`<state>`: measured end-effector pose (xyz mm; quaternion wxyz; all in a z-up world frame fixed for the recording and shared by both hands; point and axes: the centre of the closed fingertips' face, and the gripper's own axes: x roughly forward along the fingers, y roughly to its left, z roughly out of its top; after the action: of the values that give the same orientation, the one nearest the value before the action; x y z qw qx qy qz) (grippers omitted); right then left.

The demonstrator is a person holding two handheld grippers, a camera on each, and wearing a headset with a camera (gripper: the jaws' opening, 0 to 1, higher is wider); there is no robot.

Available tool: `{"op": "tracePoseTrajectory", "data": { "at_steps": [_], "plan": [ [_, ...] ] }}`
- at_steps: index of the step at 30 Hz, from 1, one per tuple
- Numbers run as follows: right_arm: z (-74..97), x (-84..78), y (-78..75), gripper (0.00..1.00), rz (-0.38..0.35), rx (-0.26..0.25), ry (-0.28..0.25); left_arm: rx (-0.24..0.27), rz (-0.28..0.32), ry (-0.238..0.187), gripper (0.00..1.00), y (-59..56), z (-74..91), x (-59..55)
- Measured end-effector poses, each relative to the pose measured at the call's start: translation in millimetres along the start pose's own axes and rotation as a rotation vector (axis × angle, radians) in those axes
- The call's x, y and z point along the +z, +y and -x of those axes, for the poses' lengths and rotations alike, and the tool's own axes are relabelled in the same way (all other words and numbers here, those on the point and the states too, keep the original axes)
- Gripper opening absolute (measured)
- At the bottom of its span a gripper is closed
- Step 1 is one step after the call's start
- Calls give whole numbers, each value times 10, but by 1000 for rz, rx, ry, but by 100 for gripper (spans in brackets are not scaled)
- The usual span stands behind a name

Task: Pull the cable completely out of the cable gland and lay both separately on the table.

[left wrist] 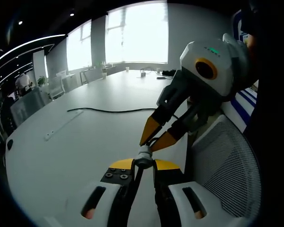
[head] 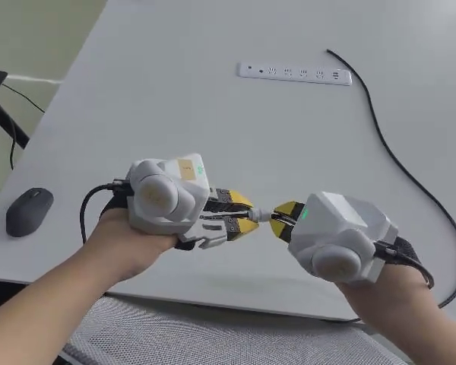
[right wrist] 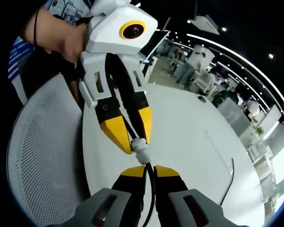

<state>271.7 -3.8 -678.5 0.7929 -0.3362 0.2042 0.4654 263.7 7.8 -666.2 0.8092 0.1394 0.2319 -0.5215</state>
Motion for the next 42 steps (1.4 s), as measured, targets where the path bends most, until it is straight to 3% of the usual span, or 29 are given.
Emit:
{"op": "tracePoseTrajectory", "data": {
  "at_steps": [14,24,37,42],
  "plan": [
    [37,-161,-170,0,-153,-42,13,19,10,-14,15,53,43,22],
    [62,-393,-243,1,-424,-59,0,22,12,-15,15,56,42,27],
    [56,-781,-281,0,-553,-87,65,22,12,-8,15,65,25,17],
    [37,-934,-289,0,-647,-101,104,23,15,-6,15,73,16,18]
  ]
}}
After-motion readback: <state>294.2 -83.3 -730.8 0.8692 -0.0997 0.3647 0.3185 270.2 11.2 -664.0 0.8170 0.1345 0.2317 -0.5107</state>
